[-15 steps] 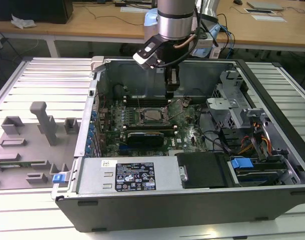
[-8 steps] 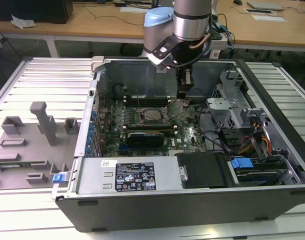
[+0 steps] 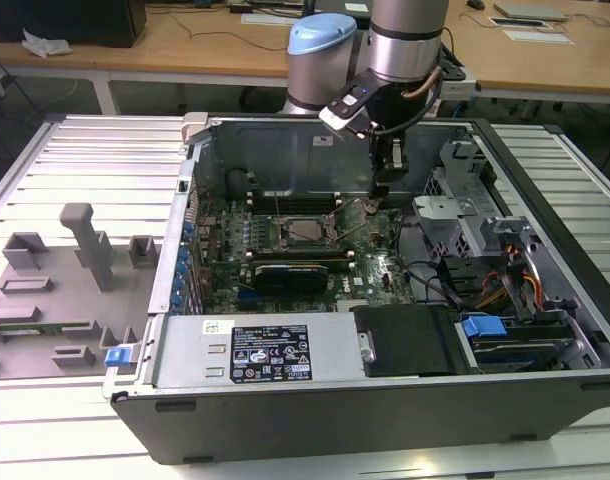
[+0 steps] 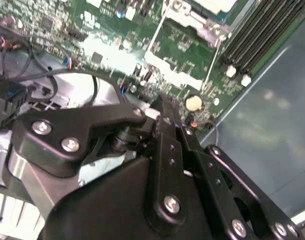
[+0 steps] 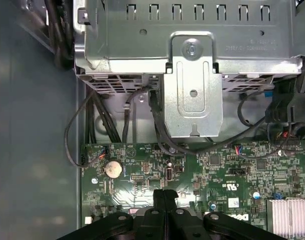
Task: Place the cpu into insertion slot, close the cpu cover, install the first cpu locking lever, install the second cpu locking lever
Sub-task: 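Close the cpu cover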
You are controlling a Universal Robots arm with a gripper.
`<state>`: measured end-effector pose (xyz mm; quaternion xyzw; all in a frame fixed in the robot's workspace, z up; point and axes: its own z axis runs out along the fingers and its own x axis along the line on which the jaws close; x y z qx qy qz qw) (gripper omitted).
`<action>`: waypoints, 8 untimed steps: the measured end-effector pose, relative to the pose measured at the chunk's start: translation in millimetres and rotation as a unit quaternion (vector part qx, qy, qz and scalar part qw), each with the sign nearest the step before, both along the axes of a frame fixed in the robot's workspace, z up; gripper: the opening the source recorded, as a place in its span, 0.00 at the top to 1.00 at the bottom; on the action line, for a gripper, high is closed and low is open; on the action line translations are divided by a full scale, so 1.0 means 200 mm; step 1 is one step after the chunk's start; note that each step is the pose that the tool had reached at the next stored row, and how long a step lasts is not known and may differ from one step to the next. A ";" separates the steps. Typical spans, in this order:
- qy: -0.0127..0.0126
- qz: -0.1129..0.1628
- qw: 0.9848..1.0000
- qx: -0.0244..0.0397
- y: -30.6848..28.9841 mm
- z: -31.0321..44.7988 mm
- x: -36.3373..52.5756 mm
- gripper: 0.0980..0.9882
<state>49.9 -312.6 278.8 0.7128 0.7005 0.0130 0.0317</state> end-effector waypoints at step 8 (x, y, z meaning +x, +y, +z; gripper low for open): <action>0.002 0.000 1.000 0.000 0.000 -0.046 0.004 0.99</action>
